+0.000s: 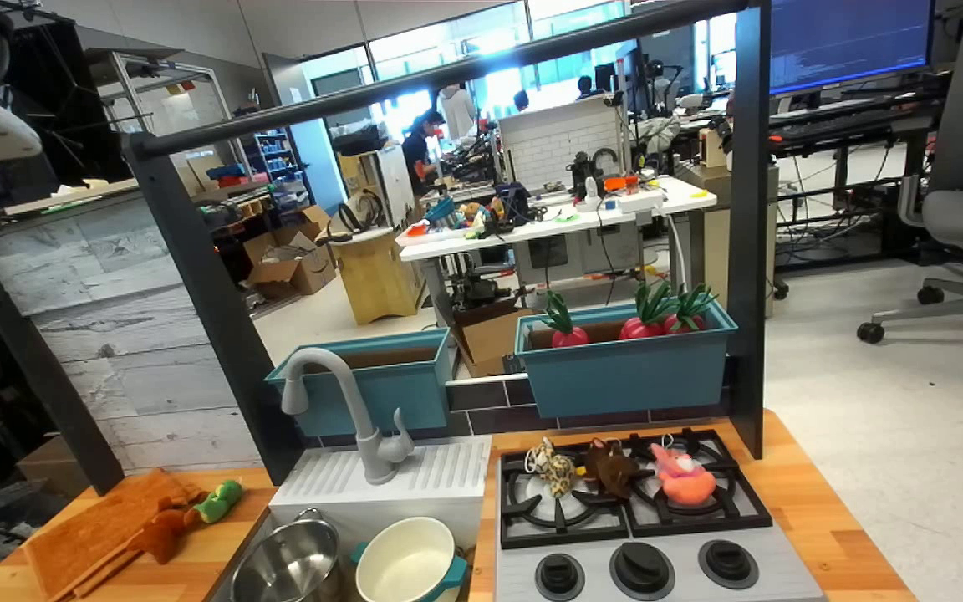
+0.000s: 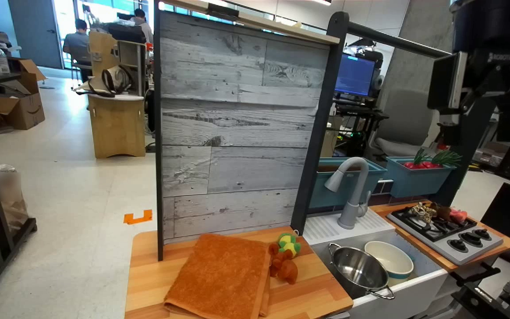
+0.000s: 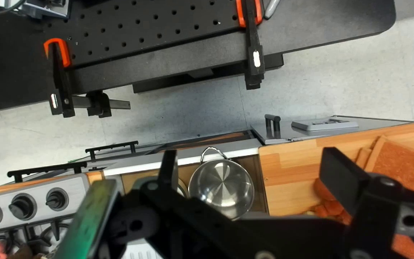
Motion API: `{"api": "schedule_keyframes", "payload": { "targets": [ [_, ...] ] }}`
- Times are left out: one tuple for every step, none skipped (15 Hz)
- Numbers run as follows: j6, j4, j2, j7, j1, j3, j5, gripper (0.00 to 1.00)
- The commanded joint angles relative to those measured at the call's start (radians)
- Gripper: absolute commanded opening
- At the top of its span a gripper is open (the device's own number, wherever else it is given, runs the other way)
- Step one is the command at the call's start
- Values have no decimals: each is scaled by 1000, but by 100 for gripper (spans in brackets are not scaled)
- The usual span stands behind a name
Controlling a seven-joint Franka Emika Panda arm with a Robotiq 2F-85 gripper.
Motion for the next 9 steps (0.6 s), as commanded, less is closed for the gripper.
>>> {"api": "schedule_keyframes", "payload": {
  "targets": [
    [100, -15, -33, -2, 29, -33, 49, 100],
    [118, 6, -14, 2, 32, -35, 57, 100],
    [144, 38, 24, 9, 34, -36, 85, 100],
    [174, 61, 59, 21, 39, -36, 95, 100],
    [196, 105, 125, 49, 48, -35, 94, 100],
    [213, 146, 192, 99, 60, -39, 66, 100],
    [228, 184, 257, 157, 78, -49, 26, 100],
    [227, 214, 307, 214, 99, -67, -4, 100],
    [228, 252, 366, 273, 126, -92, -42, 100]
  ]
}}
